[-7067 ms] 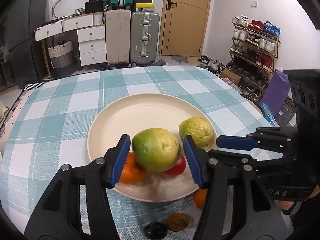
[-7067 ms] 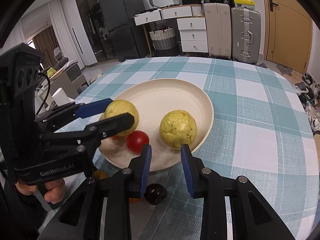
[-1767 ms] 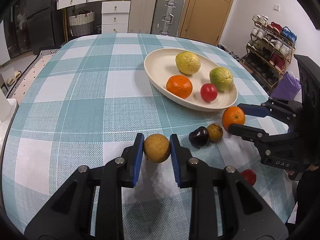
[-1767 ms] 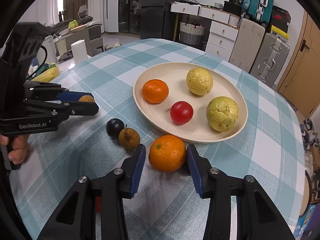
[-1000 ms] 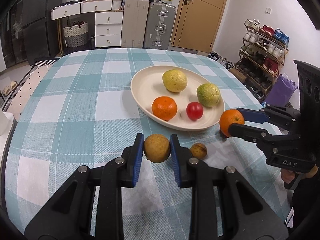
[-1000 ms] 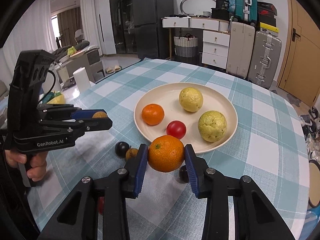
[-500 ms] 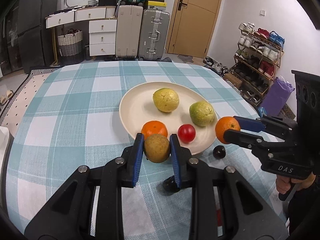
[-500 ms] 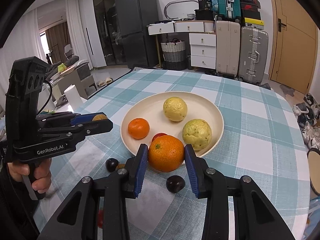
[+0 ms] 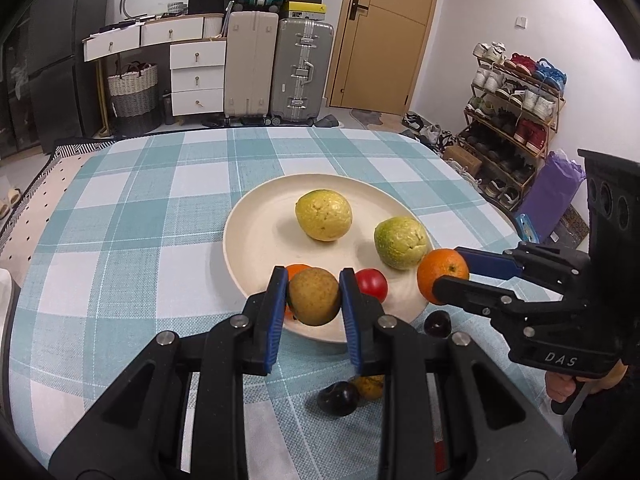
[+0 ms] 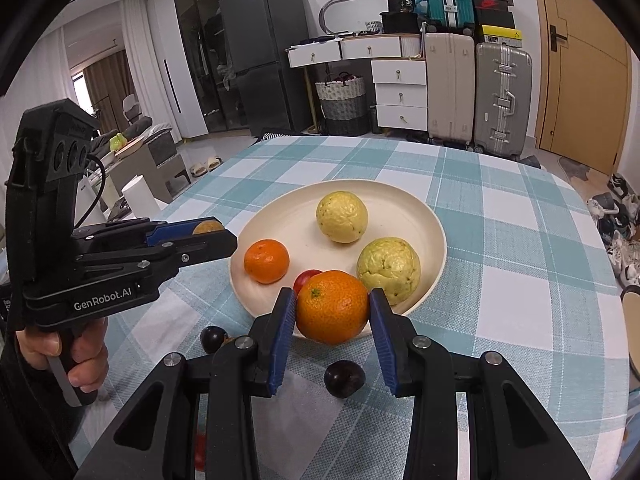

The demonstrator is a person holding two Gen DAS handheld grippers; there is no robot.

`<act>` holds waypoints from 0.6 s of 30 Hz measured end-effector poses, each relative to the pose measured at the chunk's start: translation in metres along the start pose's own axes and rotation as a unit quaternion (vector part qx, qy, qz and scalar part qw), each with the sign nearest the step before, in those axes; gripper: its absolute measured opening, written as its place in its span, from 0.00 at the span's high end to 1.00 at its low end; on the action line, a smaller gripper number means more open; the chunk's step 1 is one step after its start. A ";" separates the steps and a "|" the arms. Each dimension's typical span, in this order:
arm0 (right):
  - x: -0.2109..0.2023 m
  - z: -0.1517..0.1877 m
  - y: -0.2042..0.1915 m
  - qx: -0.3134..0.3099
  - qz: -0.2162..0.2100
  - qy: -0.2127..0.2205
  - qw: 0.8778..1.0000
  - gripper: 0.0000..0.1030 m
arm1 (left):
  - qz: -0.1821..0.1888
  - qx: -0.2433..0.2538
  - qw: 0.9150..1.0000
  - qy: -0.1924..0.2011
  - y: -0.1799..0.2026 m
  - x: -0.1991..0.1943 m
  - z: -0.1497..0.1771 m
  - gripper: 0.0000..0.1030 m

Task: Organize fruits
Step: 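Carry the brown fruit and orange in both grippers over the cream plate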

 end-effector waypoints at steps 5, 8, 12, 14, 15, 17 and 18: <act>0.004 -0.002 0.003 0.003 0.000 -0.003 1.000 0.63 | 0.005 0.005 1.000 -0.001 0.005 0.007 -0.005 0.77; 0.006 -0.004 0.002 0.000 0.000 -0.005 1.000 0.63 | 0.008 0.008 1.000 -0.002 0.008 0.011 -0.008 0.77; 0.010 -0.006 0.003 0.000 -0.001 -0.008 1.000 0.63 | 0.010 0.011 1.000 -0.002 0.012 0.017 -0.014 0.77; 0.012 -0.006 0.003 0.002 -0.004 -0.012 1.000 0.63 | 0.012 0.010 1.000 -0.003 0.013 0.020 -0.016 0.77; 0.013 -0.006 0.003 0.002 -0.006 -0.014 1.000 0.63 | 0.012 0.010 1.000 -0.003 0.013 0.022 -0.018 0.77; 0.017 -0.005 0.004 -0.001 -0.005 -0.018 1.000 0.63 | 0.013 0.011 1.000 -0.003 0.014 0.025 -0.020 0.77; 0.019 -0.005 0.005 0.000 -0.005 -0.021 1.000 0.63 | 0.013 0.012 1.000 -0.004 0.014 0.027 -0.021 0.77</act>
Point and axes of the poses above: each gripper's, at about its wrist camera, not at the fingertips, and x roughly the way its jaws point, y to its right, z to its underside, the point moved 8 cm from there along x, roughly the way its jaws point, and after that the axes turned 11 degrees about -y, right-handed, at the moved point
